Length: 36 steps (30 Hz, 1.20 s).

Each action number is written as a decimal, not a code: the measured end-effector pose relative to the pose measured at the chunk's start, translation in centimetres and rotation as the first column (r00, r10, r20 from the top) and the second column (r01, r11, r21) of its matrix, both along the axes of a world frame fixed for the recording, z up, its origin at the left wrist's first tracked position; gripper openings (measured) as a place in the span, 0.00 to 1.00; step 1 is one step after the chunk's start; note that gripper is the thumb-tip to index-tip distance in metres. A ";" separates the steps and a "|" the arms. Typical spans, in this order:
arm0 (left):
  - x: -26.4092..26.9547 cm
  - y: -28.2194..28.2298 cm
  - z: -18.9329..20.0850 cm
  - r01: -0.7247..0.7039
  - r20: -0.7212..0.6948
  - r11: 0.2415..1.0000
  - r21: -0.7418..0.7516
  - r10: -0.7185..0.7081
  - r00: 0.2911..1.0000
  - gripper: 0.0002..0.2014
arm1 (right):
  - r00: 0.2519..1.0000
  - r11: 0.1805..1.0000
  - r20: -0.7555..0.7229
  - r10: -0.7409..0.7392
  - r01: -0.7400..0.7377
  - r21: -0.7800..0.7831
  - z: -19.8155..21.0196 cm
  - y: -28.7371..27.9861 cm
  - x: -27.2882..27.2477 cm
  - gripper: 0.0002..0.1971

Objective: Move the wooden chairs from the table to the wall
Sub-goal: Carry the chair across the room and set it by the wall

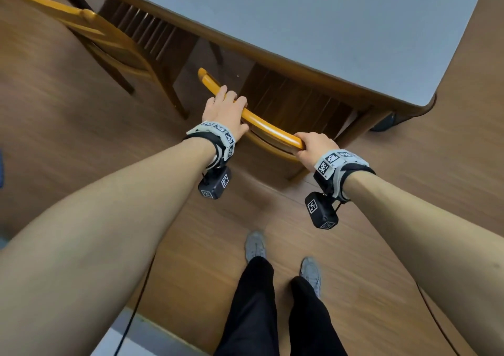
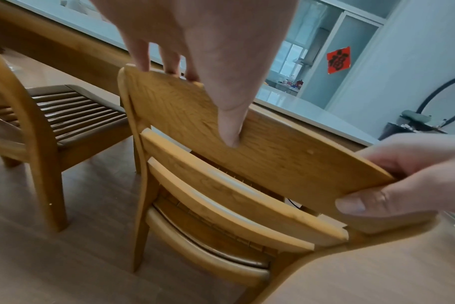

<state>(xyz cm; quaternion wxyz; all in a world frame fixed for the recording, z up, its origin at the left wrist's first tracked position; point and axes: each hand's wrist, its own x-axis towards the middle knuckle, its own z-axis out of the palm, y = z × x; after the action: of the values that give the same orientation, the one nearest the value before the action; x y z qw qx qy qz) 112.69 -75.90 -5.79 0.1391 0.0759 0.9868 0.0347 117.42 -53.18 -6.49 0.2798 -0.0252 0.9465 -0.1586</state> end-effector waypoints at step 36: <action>36.6 15.3 -0.5 -0.530 0.126 0.842 -0.100 0.539 0.833 0.30 | 0.695 0.689 0.042 0.718 -0.717 0.107 0.6 13.3 18.4 0.19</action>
<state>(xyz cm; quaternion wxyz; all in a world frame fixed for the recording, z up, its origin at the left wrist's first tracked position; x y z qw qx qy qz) 149.25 -60.61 -6.29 0.1995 -0.2100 0.9560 0.0476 135.78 -39.86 -5.90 0.3187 -0.3769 0.8695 0.0181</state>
